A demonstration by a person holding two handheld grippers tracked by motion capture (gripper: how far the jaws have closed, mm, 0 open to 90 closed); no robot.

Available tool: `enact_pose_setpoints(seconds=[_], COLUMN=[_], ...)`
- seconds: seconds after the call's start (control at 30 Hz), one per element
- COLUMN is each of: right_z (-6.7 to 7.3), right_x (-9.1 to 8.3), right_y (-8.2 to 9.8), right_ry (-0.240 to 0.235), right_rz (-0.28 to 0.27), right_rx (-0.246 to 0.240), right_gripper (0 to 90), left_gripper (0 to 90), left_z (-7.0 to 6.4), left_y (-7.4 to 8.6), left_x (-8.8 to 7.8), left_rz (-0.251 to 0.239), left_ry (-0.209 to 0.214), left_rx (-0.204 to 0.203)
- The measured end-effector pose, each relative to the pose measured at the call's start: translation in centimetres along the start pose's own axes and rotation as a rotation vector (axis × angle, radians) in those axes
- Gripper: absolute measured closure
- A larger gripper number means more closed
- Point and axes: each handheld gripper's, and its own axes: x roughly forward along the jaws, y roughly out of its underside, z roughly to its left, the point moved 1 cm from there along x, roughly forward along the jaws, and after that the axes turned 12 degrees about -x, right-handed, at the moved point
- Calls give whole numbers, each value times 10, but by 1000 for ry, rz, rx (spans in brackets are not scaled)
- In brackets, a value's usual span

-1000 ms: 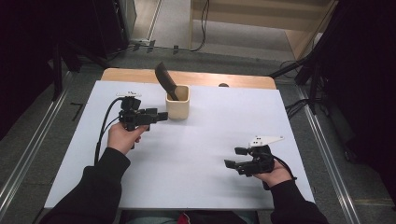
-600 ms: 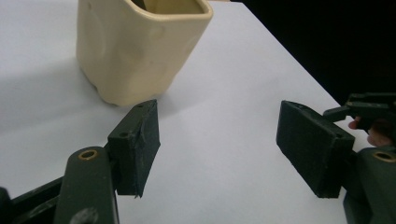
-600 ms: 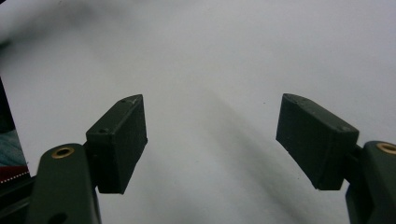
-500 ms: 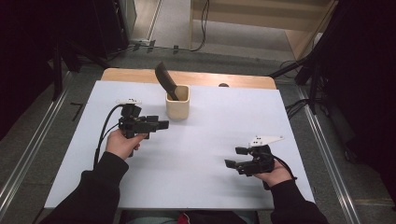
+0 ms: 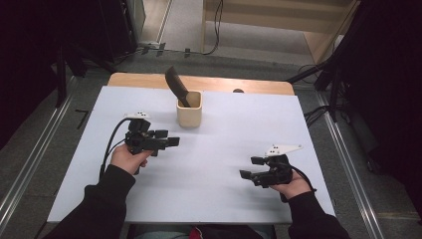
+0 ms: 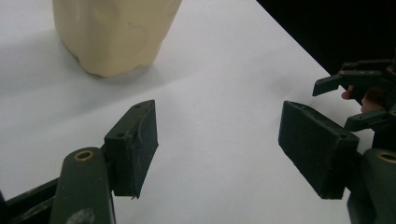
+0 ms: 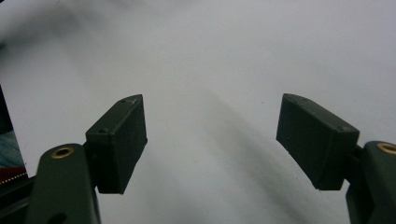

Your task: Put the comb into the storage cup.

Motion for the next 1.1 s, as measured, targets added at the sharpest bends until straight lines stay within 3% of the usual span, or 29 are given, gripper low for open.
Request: enact_pose_setpoints(seconds=[0.43, 1.1], right_z=[-1, -2], right_x=[1, 3], right_y=[0, 2], right_ry=[0, 4], right_rz=[5, 23], right_rx=[5, 8], right_gripper=[226, 227], left_gripper=[257, 256], left_z=[-1, -5], left_y=[15, 41], left_x=[-9, -16], left_rz=[7, 70], left_ry=[10, 4], left_rx=[13, 49])
